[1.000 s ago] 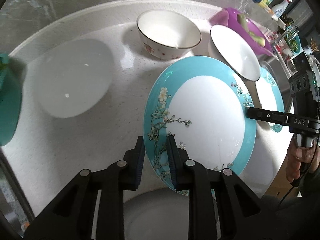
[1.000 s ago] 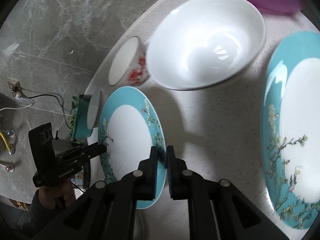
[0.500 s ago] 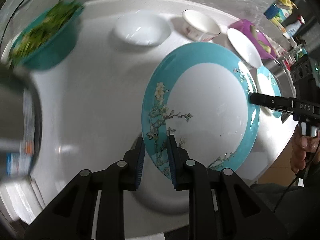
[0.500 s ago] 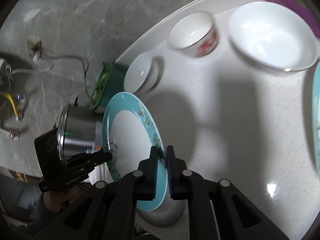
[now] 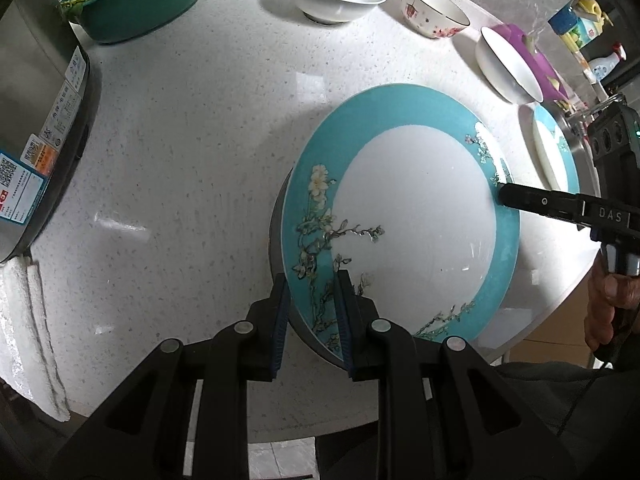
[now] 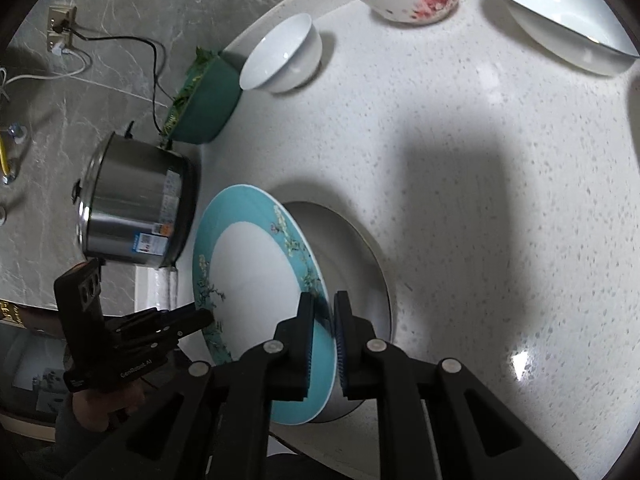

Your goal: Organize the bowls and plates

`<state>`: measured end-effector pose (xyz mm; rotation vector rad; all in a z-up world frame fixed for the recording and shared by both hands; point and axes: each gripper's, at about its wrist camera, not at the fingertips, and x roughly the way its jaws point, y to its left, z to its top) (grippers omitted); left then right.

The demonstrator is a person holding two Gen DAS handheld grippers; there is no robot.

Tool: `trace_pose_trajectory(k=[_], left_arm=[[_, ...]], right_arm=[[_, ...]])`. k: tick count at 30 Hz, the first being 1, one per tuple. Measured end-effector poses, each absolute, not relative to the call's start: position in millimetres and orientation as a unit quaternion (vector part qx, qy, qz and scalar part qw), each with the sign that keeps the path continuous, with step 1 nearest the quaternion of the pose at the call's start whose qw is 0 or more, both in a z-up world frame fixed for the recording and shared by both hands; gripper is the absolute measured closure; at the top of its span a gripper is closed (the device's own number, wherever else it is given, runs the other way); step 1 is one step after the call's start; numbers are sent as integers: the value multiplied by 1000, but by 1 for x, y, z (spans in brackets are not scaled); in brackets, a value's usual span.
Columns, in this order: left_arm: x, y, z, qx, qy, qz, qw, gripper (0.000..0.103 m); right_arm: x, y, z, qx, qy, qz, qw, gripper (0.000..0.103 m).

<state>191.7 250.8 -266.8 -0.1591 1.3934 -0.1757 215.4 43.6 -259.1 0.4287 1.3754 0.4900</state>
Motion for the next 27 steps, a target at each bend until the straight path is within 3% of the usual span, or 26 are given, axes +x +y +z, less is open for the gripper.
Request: trace_pose_trajectory(k=[27], left_arm=[[191, 222, -301, -1, 609, -50, 791, 82]], right_arm=[[194, 71, -276, 70, 606, 195, 768, 85]])
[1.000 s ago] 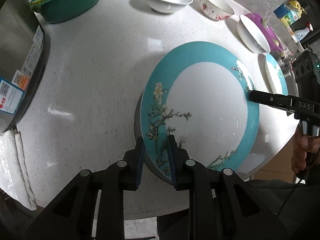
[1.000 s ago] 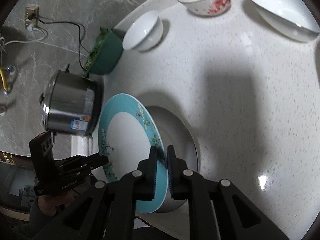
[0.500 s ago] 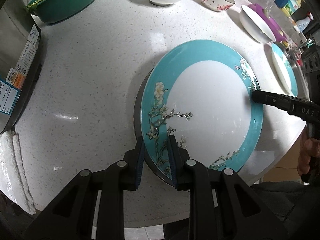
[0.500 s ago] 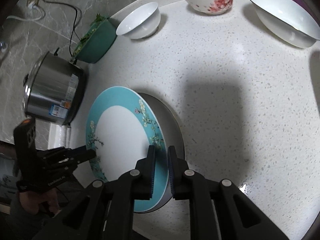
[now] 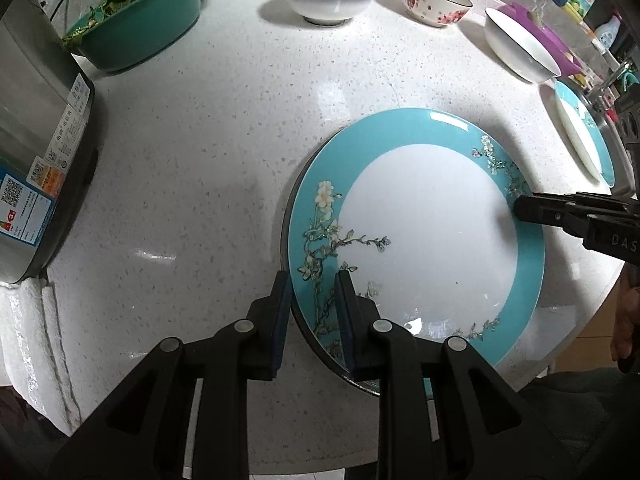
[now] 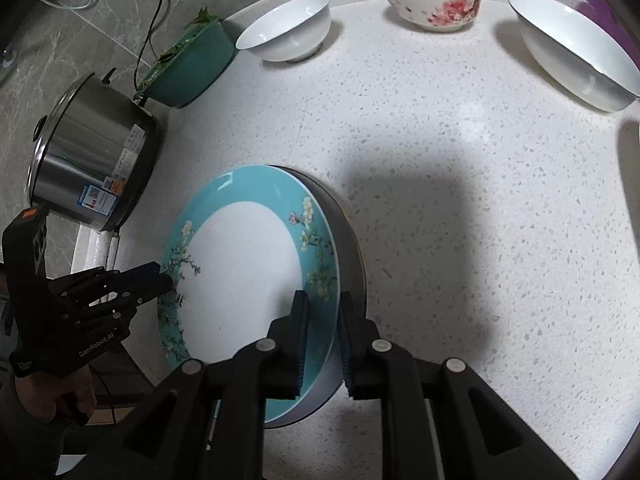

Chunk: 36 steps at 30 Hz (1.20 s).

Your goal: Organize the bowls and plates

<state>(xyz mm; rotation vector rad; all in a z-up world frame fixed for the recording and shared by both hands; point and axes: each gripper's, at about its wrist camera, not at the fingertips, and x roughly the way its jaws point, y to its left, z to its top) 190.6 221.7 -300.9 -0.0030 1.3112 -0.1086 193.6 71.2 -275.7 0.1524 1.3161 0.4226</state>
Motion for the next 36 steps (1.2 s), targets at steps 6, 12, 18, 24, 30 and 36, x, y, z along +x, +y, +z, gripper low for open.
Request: trace_pose_trajectory(k=[6, 12, 18, 24, 30, 36], left_arm=[[189, 230, -294, -21, 594, -48, 803, 82], [196, 238, -256, -57, 561, -52, 824, 79], [229, 178, -198, -119, 488, -182, 845, 24], [269, 79, -201, -152, 503, -256, 811, 10], [301, -22, -234, -141, 553, -245, 783, 0], [317, -102, -265, -101, 558, -215, 795, 0]], right_arm=[[187, 70, -269, 58, 585, 187, 787, 56], [182, 54, -255, 91, 566, 188, 797, 55], [170, -22, -203, 186, 500, 188, 825, 23], [160, -159, -169, 263, 445, 131, 846, 6], [154, -291, -183, 309, 449, 83, 835, 0], [178, -352, -215, 329, 485, 107, 804, 0]])
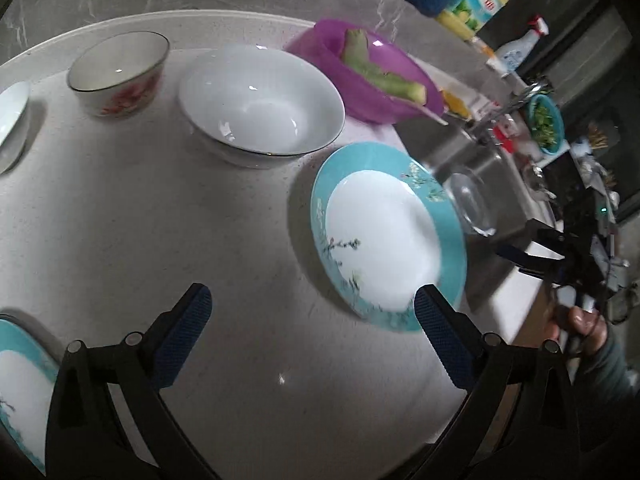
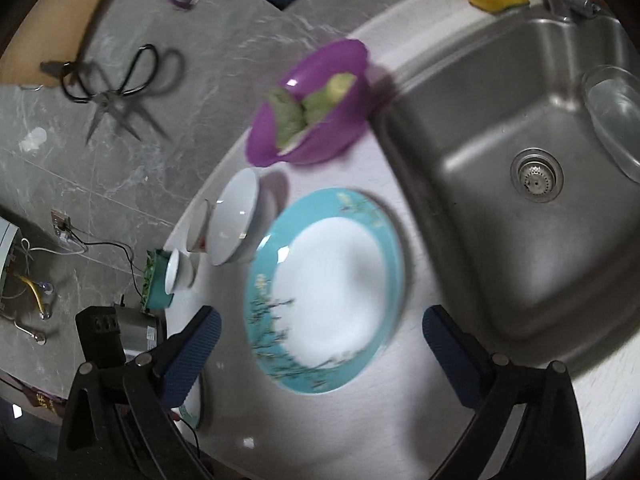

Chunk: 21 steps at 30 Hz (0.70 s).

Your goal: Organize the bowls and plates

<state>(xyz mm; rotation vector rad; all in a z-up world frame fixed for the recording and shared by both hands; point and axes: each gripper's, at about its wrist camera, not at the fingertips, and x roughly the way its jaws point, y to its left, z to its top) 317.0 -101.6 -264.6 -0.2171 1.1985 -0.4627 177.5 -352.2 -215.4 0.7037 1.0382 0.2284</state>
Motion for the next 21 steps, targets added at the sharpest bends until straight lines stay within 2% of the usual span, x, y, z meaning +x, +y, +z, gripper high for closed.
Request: trace_pose_trajectory(k=[6, 11, 16, 21], left_arm=[[335, -129, -303, -96, 571, -179, 795, 0], [341, -145, -315, -77, 580, -191, 788, 0], [352, -163, -336, -39, 624, -164, 763, 2], [356, -170, -344, -40, 623, -148, 767, 2]], right_arm=[[201, -364, -240, 317, 516, 146, 782, 0], [206, -374, -253, 320, 523, 162, 773, 0], [217, -373, -268, 321, 538, 178, 758, 23], [228, -369, -275, 322, 543, 197, 750, 24]])
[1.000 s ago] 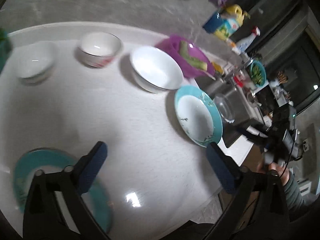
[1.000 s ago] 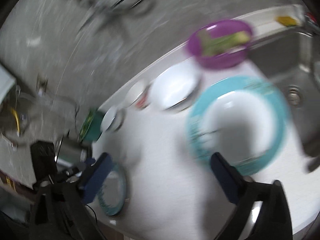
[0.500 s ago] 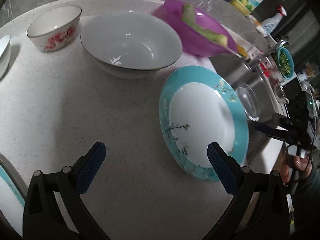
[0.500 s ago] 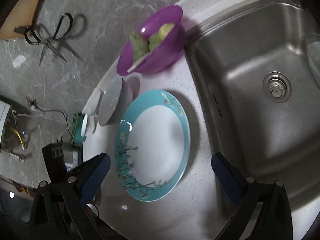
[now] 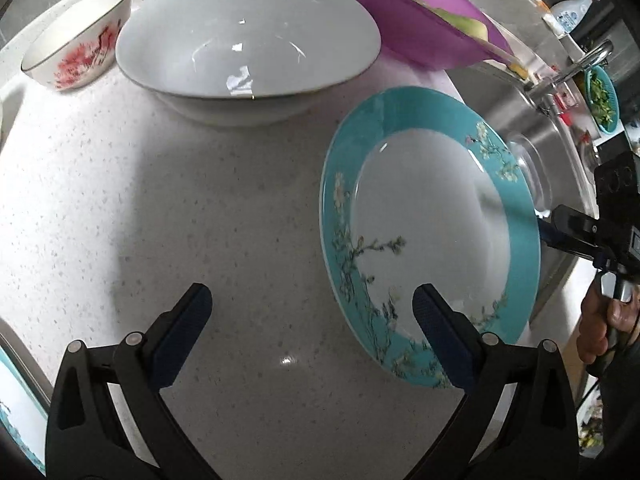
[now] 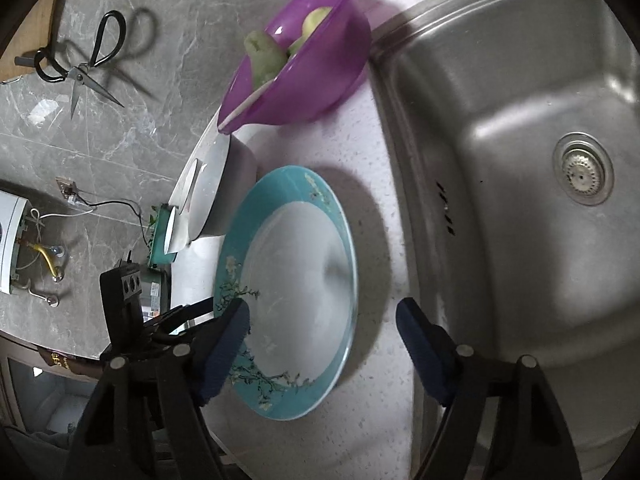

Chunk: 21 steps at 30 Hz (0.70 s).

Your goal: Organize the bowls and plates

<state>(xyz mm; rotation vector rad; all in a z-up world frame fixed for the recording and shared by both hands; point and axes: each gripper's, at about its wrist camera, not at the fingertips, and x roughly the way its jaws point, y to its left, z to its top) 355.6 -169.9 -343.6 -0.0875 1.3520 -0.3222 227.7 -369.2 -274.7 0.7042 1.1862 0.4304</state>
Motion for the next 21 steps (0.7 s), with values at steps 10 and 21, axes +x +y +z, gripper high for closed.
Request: trace_pose_trajectory(k=[10, 21], left_arm=[[365, -189, -352, -12, 603, -112, 789, 19], [380, -194, -342, -27, 600, -129, 789, 74]], right_arm=[[236, -366, -283, 327, 542, 226, 740, 28], [241, -359, -290, 317, 567, 236, 722, 53]])
